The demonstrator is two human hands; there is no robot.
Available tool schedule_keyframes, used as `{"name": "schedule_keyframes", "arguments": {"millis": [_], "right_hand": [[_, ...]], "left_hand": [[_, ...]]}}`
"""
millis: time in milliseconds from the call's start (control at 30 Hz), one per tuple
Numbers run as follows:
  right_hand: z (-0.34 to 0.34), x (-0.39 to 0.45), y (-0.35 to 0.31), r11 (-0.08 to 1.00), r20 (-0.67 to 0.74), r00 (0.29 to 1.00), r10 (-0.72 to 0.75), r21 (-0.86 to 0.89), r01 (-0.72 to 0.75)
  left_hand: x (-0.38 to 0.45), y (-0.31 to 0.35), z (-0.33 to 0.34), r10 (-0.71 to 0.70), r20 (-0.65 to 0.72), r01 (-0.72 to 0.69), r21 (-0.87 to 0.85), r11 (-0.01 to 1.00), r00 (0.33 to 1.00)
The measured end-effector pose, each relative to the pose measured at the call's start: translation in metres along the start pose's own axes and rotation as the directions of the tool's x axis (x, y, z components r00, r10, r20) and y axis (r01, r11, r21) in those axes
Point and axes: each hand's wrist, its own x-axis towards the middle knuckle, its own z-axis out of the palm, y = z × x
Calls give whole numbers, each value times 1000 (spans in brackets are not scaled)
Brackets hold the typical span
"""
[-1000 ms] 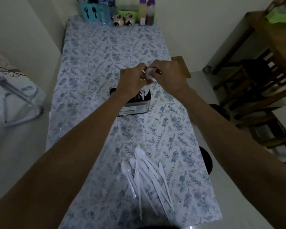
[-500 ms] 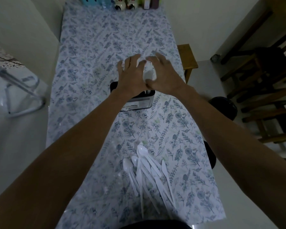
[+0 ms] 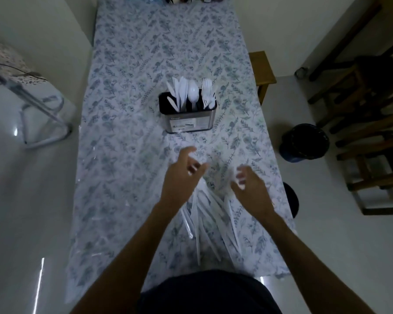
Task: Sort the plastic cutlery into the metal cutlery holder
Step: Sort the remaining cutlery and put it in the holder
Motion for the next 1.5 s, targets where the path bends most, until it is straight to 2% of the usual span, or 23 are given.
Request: {"name": "schedule_keyframes", "arguments": {"millis": [100, 167, 233, 300, 467, 633, 700, 767, 867, 933, 1033, 1100, 1167, 1267, 1367, 1433, 1500], "right_hand": [[13, -47, 29, 979, 64, 981, 181, -106, -173], [19, -66, 42, 957, 81, 966, 244, -181, -227], [25, -78, 48, 949, 130, 955, 267, -207, -237], [33, -85, 52, 951, 146, 959, 244, -230, -207], [42, -88, 55, 956, 98, 971, 220, -220, -194], [36, -101, 43, 971, 20, 978, 209, -121, -206], [34, -107, 34, 987, 24, 990, 137, -84, -134], [35, -115, 19, 998, 123, 992, 23, -57, -16], [43, -131, 0, 987, 248, 955, -162, 32, 159], [51, -136, -1, 977, 237, 948, -211, 44, 207], [56, -132, 14, 991, 147, 987, -68, -105, 84], [56, -132, 24, 961, 226, 973, 43, -274, 22], [58, -134, 29, 935, 285, 955, 77, -352, 30], [59, -137, 28, 942, 256, 965, 52, -334, 38], [60, -139, 14, 987, 182, 983, -21, -151, 49], [63, -141, -6, 990, 213, 970, -116, -60, 131], [70, -140, -23, 979, 280, 940, -195, -1, 203]], "left_hand": [[-58, -23, 16, -330, -50, 308, -248, 918, 943], [-86, -31, 22, -436, -49, 386, -381, 840, 899], [-106, -36, 25, -439, 4, 407, -382, 830, 898], [-118, -41, 28, -418, 68, 418, -300, 857, 906], [-131, -44, 35, -414, 194, 444, -150, 883, 889], [-143, -45, 46, -440, 288, 505, -214, 836, 850], [-144, -43, 49, -461, 335, 551, -260, 793, 822], [-141, -41, 52, -477, 360, 586, -320, 744, 802], [-135, -40, 58, -458, 357, 578, -420, 700, 814], [-133, -41, 58, -465, 348, 580, -507, 637, 814], [-132, -50, 49, -548, 341, 624, -607, 492, 764], [-132, -60, 43, -611, 346, 650, -656, 385, 712], [-134, -65, 36, -647, 344, 661, -669, 341, 681], [-140, -70, 32, -655, 320, 661, -651, 373, 685], [-143, -67, 32, -624, 346, 670, -621, 407, 700], [-145, -62, 34, -594, 378, 677, -599, 429, 710], [-147, -62, 38, -578, 354, 665, -543, 513, 735]]}}
